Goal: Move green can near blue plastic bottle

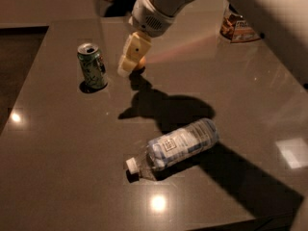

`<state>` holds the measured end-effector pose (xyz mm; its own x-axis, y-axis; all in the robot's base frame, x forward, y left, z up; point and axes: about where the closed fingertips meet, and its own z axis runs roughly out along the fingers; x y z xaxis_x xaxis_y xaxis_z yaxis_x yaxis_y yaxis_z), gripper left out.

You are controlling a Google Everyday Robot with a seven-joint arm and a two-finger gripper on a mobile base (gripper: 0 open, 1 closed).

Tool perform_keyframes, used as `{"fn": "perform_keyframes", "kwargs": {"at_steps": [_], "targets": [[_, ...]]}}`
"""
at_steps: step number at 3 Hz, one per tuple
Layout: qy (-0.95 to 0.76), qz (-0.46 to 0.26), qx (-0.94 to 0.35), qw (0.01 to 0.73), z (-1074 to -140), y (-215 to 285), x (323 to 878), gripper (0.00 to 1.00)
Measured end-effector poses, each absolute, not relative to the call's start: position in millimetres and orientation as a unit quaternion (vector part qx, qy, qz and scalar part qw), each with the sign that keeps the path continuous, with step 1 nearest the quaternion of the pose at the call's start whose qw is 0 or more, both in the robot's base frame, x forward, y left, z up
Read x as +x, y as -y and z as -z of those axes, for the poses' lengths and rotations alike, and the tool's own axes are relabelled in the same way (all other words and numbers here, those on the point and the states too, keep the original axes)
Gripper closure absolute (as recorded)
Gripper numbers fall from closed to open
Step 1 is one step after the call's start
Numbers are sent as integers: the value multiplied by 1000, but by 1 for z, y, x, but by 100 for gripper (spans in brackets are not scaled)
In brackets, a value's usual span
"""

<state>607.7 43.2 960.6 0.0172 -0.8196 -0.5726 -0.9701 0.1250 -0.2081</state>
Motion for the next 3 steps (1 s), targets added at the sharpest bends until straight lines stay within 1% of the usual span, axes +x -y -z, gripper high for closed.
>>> {"fn": "perform_keyframes", "kwargs": {"at_steps": [2,3], "targets": [[-705,-147,-624,304,-939,-91,634,0],[-708,-157,-618,302,-931,-114,637,0]]}}
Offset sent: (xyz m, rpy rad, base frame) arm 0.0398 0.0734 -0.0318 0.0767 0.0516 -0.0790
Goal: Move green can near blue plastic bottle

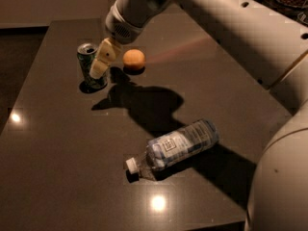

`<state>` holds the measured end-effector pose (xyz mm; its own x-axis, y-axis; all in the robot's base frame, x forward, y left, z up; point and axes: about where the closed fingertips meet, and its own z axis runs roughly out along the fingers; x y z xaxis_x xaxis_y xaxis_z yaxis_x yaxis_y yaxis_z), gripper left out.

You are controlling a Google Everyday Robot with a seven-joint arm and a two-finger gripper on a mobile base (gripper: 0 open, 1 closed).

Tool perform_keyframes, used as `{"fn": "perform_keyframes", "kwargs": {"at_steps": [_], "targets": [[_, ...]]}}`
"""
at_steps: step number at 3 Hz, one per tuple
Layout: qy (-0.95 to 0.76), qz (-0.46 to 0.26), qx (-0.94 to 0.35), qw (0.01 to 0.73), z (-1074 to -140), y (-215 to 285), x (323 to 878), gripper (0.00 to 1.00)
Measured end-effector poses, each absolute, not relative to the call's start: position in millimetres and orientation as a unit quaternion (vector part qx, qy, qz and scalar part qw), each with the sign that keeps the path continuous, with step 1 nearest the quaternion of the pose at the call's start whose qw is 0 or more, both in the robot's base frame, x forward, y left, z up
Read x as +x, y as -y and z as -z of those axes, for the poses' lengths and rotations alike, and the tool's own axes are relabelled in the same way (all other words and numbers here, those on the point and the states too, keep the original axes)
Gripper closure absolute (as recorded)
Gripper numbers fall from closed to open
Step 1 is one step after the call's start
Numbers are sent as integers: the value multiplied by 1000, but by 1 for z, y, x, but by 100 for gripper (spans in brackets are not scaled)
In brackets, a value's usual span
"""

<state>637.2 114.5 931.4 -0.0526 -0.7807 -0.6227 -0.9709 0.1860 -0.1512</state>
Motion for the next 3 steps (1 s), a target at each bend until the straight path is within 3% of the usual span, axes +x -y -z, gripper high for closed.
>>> {"fn": "perform_keyframes", "kwargs": {"at_steps": [2,3], "targets": [[-704,-173,-619,302,-929,-145,637,4],[-697,-182,-626,297,-927,-157,634,27]]}}
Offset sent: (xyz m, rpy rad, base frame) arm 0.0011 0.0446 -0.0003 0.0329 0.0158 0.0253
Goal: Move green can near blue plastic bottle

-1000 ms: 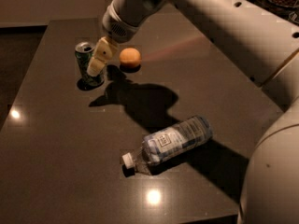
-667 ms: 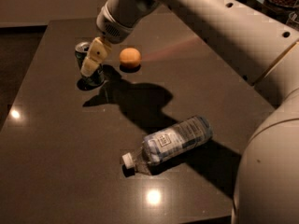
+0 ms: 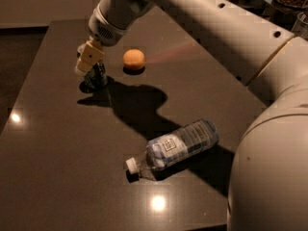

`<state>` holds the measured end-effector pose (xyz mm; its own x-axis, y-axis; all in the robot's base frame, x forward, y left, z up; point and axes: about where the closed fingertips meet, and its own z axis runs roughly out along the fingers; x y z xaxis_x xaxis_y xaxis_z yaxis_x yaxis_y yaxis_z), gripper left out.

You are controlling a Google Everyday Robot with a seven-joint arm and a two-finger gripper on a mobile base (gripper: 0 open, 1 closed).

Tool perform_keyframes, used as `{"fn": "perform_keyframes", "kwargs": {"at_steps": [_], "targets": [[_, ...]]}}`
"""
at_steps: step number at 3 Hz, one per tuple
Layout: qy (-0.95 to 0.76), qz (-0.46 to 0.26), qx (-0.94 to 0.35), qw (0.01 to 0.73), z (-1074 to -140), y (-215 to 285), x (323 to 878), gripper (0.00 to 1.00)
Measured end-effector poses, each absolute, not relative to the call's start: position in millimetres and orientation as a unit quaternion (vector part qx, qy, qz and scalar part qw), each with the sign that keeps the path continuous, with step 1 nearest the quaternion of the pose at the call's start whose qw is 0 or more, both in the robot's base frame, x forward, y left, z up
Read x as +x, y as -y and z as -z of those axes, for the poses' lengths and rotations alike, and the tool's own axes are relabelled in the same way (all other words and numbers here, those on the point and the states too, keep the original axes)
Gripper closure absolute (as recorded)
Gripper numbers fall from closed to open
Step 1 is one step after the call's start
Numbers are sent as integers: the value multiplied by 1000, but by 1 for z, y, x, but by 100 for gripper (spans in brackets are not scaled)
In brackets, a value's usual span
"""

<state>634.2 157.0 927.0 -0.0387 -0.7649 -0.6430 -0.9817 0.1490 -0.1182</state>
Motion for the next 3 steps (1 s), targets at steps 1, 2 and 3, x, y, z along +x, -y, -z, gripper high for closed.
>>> {"fn": "perform_keyframes", "kwargs": {"at_steps": [1,2,3], "targets": [[-693,-188,-629,296,-928,-162,632,48],[-684,-201,-634,301,-940,-157,624,71],[-679,-212,-633,307,-955,-135,604,94]]}}
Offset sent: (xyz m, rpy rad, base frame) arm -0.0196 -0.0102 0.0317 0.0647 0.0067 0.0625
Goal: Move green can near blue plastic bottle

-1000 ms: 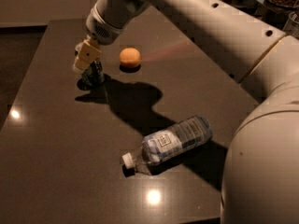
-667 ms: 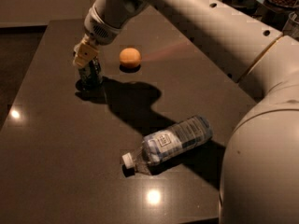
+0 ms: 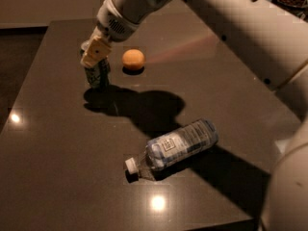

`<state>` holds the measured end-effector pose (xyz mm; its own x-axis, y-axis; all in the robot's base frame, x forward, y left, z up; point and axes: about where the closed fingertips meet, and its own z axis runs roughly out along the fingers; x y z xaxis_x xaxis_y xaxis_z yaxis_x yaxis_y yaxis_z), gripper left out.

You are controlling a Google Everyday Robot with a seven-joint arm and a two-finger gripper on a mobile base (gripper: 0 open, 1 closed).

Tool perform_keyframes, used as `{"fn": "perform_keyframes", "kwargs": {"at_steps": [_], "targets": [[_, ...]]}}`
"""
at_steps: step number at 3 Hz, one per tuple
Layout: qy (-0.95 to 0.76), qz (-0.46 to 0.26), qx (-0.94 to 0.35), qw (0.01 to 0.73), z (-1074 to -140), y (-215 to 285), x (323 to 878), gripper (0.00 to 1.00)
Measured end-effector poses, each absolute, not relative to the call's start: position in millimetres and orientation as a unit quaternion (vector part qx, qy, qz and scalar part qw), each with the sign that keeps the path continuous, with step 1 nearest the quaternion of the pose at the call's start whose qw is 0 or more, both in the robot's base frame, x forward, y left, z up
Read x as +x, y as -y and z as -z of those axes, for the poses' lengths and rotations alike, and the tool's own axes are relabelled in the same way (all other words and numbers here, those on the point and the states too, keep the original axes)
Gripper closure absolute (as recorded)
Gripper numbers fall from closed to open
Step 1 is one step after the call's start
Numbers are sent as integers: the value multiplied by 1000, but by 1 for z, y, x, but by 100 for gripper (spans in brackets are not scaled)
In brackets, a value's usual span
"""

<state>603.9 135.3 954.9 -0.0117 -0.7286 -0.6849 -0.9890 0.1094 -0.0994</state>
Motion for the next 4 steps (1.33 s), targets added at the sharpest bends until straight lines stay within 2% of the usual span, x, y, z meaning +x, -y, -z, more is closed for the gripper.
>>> {"fn": "perform_keyframes", "kwargs": {"at_steps": [1,4], "targets": [[-682,-216,-626,312,-965,-93,575,100],[-702,-189,-610,315,-951,21,504,100]]}}
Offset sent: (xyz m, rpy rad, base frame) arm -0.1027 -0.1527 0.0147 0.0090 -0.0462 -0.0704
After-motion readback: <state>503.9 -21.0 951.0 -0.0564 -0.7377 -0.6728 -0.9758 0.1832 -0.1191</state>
